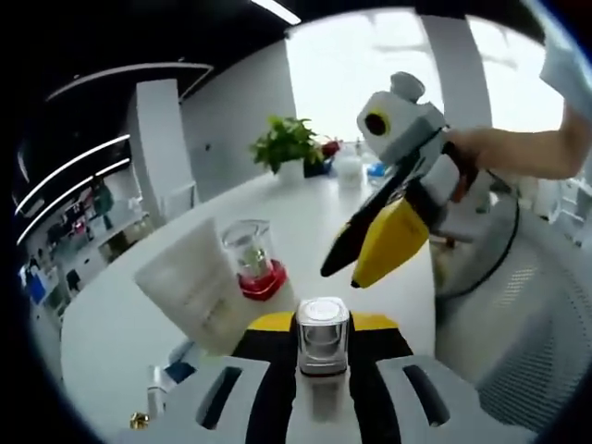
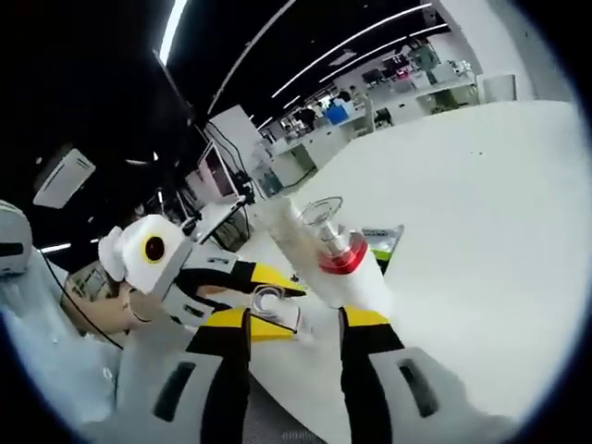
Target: Arrange the skincare products in the storage area until every visible bottle or jar stands upright without overlapping.
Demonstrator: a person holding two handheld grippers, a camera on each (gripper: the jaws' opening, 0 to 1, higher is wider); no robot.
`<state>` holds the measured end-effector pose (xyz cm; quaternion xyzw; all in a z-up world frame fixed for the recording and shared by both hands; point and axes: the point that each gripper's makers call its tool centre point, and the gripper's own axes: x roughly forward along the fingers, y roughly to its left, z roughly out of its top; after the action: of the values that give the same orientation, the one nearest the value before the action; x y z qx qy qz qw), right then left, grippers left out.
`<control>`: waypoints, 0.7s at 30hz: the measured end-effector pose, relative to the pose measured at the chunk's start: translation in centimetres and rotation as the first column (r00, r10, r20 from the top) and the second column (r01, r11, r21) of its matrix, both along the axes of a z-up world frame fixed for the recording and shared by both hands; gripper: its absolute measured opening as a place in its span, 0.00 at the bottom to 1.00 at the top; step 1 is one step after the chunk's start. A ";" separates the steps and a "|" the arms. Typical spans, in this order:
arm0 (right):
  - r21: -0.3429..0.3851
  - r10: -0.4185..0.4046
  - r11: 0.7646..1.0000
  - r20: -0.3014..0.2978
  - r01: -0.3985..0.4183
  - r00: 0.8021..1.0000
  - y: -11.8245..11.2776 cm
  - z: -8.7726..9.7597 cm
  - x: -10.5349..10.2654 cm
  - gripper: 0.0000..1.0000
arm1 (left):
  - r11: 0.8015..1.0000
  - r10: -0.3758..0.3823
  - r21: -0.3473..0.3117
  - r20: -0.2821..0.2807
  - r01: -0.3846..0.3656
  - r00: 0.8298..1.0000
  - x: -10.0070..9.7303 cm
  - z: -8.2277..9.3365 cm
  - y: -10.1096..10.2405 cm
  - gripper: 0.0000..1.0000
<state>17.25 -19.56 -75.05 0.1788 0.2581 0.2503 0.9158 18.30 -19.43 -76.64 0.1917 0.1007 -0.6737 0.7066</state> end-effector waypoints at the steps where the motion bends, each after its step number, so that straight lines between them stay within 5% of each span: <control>1: -0.016 0.002 1.000 0.004 -0.002 1.000 0.2 0.1 0.1 0.33 | 1.000 0.000 -0.002 0.003 0.000 1.000 0.0 0.0 -0.2 0.16; 5: -0.026 -0.028 0.999 -0.004 0.027 1.000 0.7 0.3 0.6 0.31 | 1.000 0.001 -0.008 0.012 -0.001 1.000 -0.3 -0.1 -0.6 0.16; 7: -0.087 -0.012 0.996 -0.019 0.010 1.000 0.9 0.0 0.5 0.35 | 1.000 -0.005 -0.010 0.013 0.005 1.000 -0.5 -0.1 -0.8 0.16; 10: -0.176 -0.009 0.984 -0.012 0.006 1.000 0.7 0.0 0.8 0.27 | 1.000 -0.010 -0.017 0.023 0.010 1.000 -0.9 -0.1 -1.2 0.16; 16: -0.168 0.002 0.986 -0.060 -0.013 0.998 1.0 0.0 1.3 0.19 | 0.999 0.010 -0.038 0.033 -0.008 0.999 -1.1 0.0 -1.7 0.16; 21: -0.286 0.035 0.956 -0.108 -0.065 0.994 0.9 -0.6 1.4 0.18 | 0.999 0.027 -0.034 0.042 -0.026 0.999 -0.9 -0.4 -1.7 0.16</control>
<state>18.63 -18.64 -75.62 0.0492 0.3427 0.2237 0.9111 17.40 -21.18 -77.08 0.1928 0.0769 -0.6617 0.7205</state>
